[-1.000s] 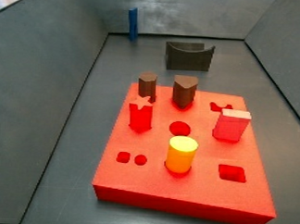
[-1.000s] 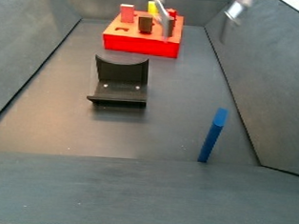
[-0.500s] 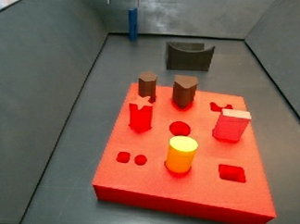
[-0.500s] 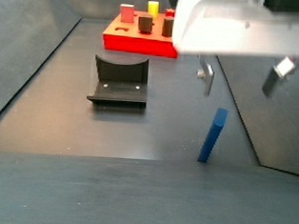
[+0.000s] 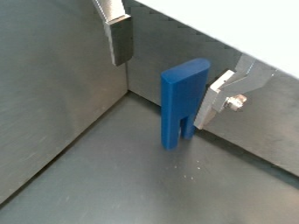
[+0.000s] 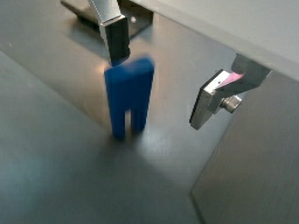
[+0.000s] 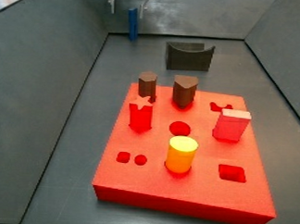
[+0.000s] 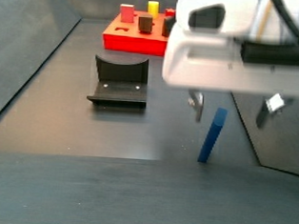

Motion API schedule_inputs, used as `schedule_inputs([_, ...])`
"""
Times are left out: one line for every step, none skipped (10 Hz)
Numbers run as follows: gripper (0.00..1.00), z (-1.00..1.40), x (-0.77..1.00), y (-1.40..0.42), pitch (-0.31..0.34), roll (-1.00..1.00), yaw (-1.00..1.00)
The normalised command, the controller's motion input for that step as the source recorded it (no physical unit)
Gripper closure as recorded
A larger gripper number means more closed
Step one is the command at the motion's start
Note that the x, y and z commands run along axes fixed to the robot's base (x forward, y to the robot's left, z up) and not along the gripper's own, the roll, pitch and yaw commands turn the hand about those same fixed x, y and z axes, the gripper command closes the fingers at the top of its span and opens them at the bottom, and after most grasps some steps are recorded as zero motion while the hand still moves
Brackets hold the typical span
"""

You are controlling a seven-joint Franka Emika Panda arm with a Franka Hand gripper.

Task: Pick up the square-circle object. Move up. Move to above the board. Insert the square-circle object.
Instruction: Pick up the square-circle object.

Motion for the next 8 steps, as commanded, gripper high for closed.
schedule_inputs([0.0,-0.2,0.0,0.18,-0.06,-0.24,-0.11])
schedule_inputs([0.0,-0.12,0.22,0.05,0.0,-0.17,-0.06])
schedule_inputs([0.0,-0.04,0.24,0.02,0.0,-0.13,-0.09])
schedule_inputs([0.0,-0.01,0.27,0.03,0.003,-0.13,-0.12])
schedule_inputs([0.0,-0.06,0.21,0.04,0.0,-0.11,-0.08])
schedule_inputs([0.0,-0.02,0.07,0.0,0.0,-0.04,-0.03])
schedule_inputs([0.0,0.0,0.0,0.0,0.026,0.0,0.0])
schedule_inputs([0.0,0.0,0.0,0.0,0.0,0.0,0.0])
